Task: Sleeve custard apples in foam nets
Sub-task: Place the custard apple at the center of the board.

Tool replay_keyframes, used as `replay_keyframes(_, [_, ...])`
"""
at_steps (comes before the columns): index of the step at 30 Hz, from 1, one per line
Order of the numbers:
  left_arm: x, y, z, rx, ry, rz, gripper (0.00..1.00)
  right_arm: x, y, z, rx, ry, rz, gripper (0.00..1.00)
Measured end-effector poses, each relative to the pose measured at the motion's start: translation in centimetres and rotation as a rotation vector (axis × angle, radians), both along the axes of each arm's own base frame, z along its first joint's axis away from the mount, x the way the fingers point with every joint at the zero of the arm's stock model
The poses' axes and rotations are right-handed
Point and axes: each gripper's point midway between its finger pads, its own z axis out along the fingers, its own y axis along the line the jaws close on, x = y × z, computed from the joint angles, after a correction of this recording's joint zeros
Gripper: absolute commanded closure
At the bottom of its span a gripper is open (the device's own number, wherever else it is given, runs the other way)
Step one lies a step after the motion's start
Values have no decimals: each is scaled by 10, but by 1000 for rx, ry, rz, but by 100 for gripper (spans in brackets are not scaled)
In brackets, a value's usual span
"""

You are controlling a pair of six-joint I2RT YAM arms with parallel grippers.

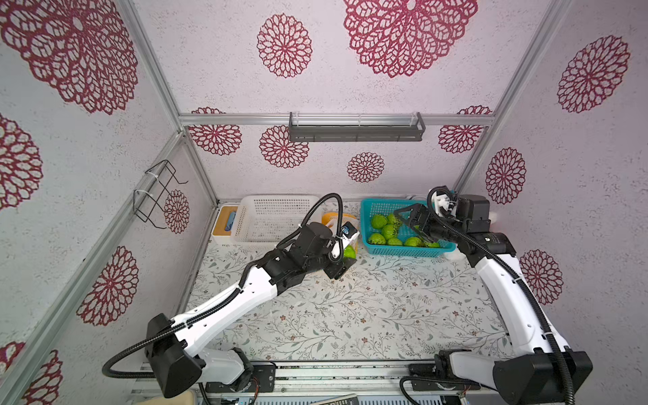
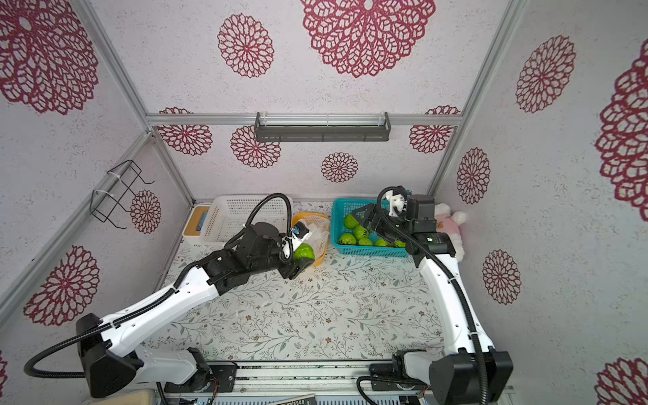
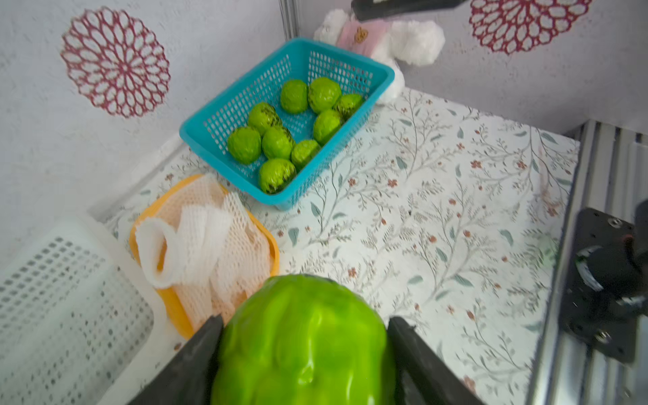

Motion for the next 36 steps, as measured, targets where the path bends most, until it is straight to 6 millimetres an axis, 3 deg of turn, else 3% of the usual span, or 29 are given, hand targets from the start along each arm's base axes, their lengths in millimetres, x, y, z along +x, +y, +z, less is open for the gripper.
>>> replay_keyframes(3, [-27,9,-31,78,108,4,55,-2,-16,-13,-96,1,-74,1])
replay_keyframes(6, [-55,17,-75,183,223,10,54,-10,-22,-27,-165,6,-106,1])
replay_keyframes(10, [-81,19,-126,310,327,18,54,-24,-11,-49,-236,22,-71,1])
replay_keyframes(16, [-92,14,-178,407,395,58,53,-55,8,-100,-324,85,24,1])
replay_keyframes(19, [-90,13,-192,418,402,87,52,-70,1,-119,-350,109,19,1])
replay_keyframes(23, [-83,8,-202,413,392,113,50,-80,-5,-130,-364,116,12,1])
replay_keyframes(36, [-70,-8,-215,382,366,131,24,-79,-5,-131,-377,103,19,1])
